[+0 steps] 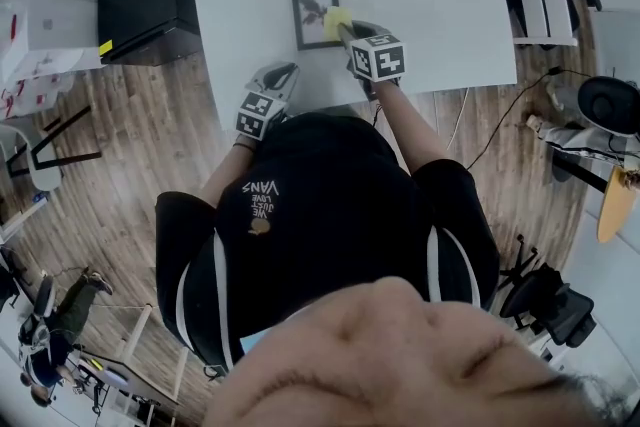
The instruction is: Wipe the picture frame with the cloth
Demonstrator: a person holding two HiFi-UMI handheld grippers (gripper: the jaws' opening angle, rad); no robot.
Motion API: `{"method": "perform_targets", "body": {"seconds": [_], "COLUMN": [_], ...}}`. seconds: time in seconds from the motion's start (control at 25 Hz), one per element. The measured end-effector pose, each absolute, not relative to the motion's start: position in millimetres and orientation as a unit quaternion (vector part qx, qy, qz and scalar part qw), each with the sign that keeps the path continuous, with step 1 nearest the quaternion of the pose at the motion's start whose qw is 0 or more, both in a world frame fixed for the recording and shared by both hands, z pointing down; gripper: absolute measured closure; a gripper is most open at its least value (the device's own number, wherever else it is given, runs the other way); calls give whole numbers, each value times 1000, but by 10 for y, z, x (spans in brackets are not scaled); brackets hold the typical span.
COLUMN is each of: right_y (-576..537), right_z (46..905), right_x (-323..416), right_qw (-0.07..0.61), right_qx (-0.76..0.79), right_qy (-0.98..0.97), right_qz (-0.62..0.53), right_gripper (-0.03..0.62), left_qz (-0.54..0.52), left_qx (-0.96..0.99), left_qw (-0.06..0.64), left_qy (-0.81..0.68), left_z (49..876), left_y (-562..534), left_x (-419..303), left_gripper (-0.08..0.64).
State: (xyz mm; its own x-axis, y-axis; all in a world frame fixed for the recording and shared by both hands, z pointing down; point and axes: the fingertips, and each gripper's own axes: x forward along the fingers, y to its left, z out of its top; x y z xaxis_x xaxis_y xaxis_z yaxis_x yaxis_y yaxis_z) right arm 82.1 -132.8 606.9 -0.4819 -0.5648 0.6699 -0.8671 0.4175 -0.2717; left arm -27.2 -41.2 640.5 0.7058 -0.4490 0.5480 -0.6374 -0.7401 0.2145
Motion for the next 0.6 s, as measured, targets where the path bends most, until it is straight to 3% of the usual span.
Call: {"method": "perform_targets", "body": {"seconds": [0.6], "right_y": [-1162], "right_z": [6113], "right_x": [-124], "right_qw": [262], "right_qx": [350], "right_qy": [-847], "right_qz": [302], "right_gripper": [548], "left_qz": [231], "left_qx": [890], "left_qw": [208], "left_qy": [-333], "left_z": [6389], "left_y": [-380], "left_x": [-492], "left_gripper": [526]}}
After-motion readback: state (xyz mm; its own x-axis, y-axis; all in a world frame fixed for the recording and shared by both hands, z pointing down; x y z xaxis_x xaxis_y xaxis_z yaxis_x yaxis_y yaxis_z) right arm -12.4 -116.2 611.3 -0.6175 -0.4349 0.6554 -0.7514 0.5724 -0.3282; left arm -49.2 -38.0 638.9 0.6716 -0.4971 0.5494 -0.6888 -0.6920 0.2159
